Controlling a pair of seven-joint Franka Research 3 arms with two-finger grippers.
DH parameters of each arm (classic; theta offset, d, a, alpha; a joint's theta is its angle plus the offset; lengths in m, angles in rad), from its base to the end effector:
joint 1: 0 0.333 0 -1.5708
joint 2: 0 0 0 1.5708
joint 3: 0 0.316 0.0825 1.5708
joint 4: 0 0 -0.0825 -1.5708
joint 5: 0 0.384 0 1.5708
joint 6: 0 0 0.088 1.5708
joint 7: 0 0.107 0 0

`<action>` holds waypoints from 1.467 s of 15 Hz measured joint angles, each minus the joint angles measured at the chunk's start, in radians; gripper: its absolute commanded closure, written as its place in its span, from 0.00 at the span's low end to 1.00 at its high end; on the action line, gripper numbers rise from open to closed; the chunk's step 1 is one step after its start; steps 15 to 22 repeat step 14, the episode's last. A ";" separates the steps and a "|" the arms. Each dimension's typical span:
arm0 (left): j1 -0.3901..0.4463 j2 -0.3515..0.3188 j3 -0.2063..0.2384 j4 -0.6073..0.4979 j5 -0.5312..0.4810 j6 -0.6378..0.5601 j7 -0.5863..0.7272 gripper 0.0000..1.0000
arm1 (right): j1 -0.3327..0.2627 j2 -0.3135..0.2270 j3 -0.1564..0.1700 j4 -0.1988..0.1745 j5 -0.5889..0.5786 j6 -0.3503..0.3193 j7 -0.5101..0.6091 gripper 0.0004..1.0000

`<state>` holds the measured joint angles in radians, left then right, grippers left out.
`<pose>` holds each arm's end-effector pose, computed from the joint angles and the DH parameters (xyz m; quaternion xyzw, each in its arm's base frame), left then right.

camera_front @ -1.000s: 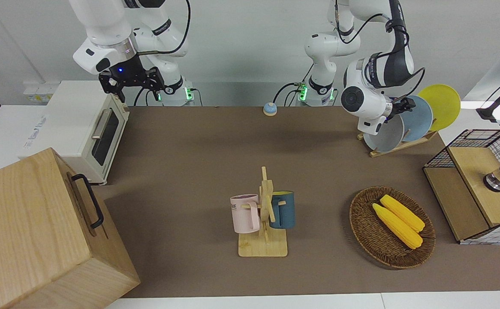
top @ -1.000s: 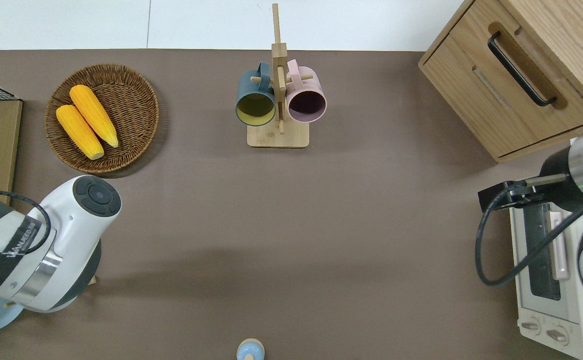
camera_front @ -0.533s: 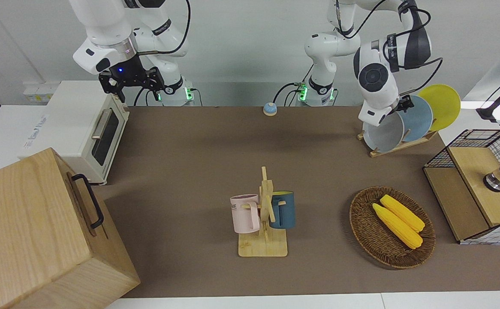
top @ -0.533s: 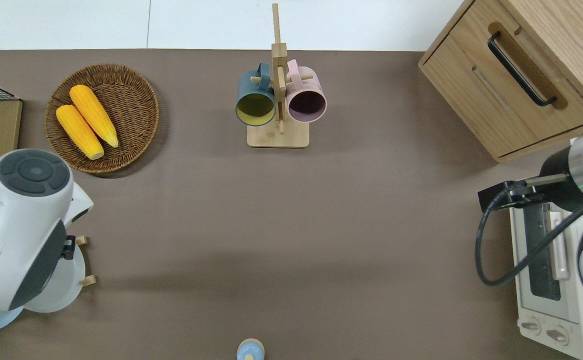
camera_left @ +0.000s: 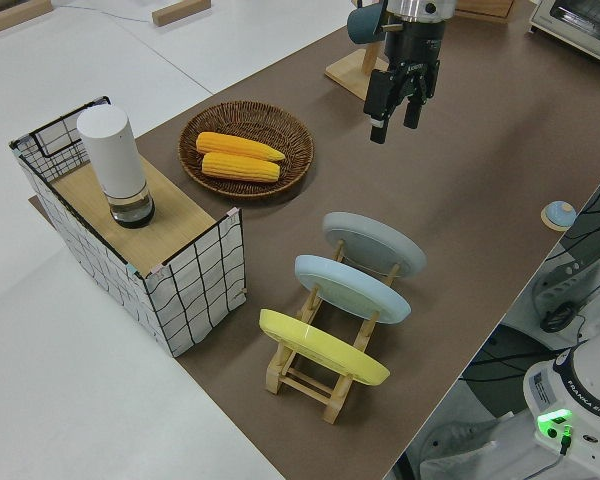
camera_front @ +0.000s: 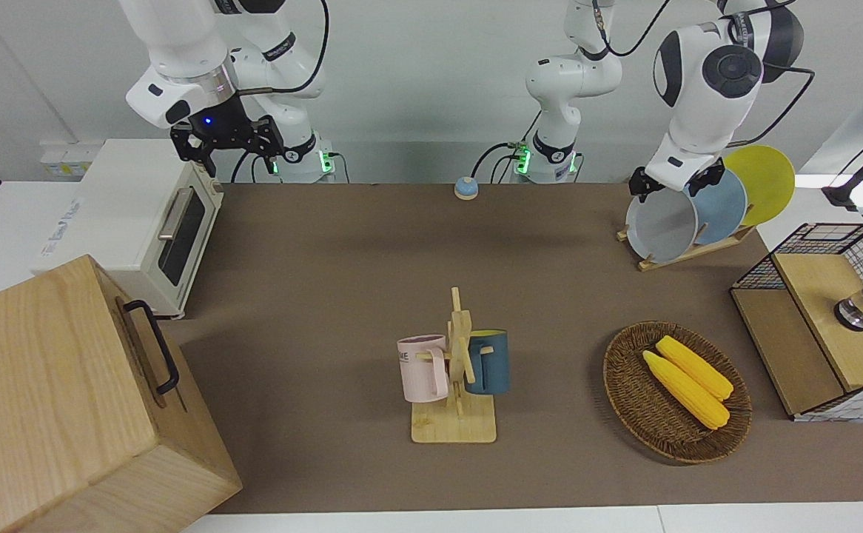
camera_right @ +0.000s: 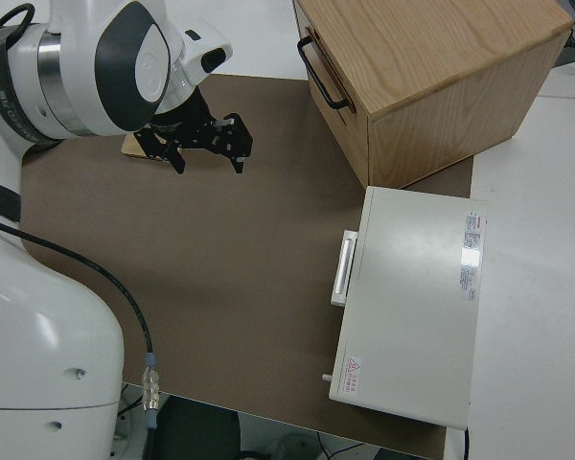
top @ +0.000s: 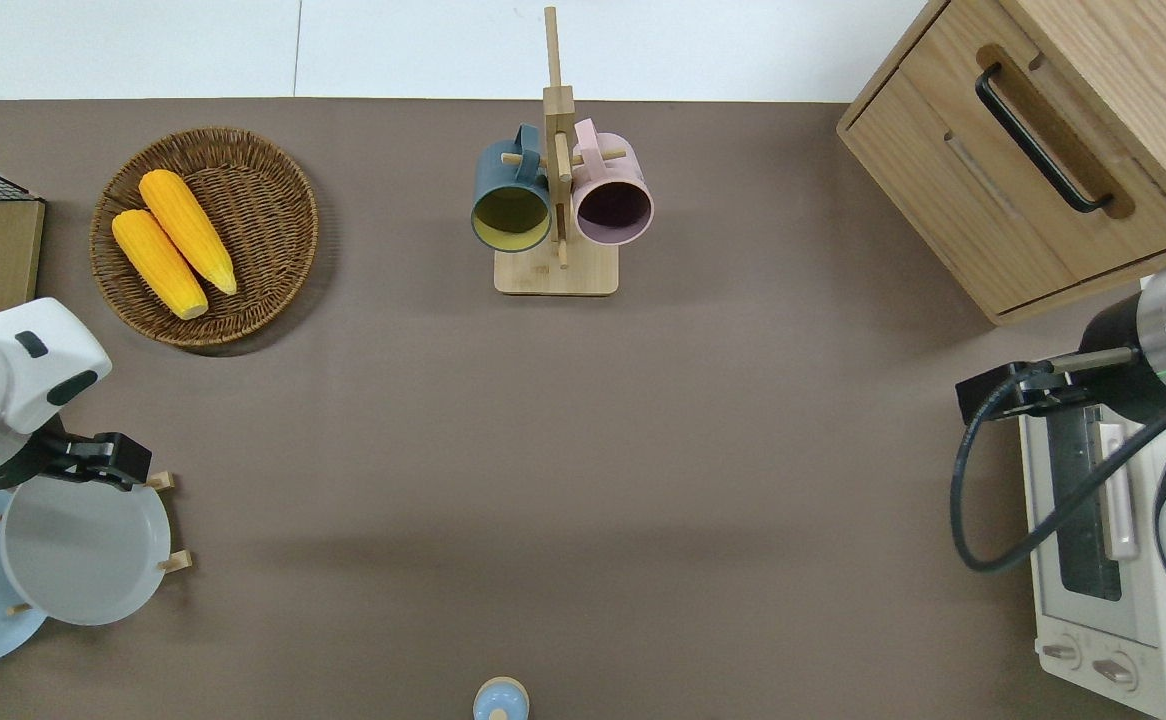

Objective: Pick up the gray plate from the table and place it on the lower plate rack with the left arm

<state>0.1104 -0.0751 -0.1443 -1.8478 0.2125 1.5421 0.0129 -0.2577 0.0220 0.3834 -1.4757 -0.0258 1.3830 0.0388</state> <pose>0.5136 0.0037 0.5361 -0.9867 0.0315 0.1137 0.1122 0.5375 0.0622 0.6419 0.9975 0.0419 -0.0556 0.0133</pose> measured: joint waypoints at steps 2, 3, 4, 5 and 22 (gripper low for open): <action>0.000 0.000 0.012 0.050 -0.092 0.001 0.030 0.01 | 0.000 0.000 0.000 0.000 0.000 0.000 0.000 0.02; 0.000 -0.001 0.012 0.068 -0.115 0.001 0.042 0.01 | 0.000 0.000 0.000 0.000 0.000 0.000 0.000 0.02; 0.000 -0.001 0.012 0.087 -0.135 0.001 0.067 0.01 | 0.000 0.000 0.000 0.000 0.000 0.000 0.000 0.02; 0.000 -0.001 0.012 0.119 -0.150 0.001 0.101 0.01 | 0.000 0.000 0.000 0.000 0.000 0.000 0.000 0.02; -0.002 -0.002 0.003 0.197 -0.257 -0.015 0.139 0.01 | 0.000 0.000 0.000 0.000 0.000 0.000 0.000 0.02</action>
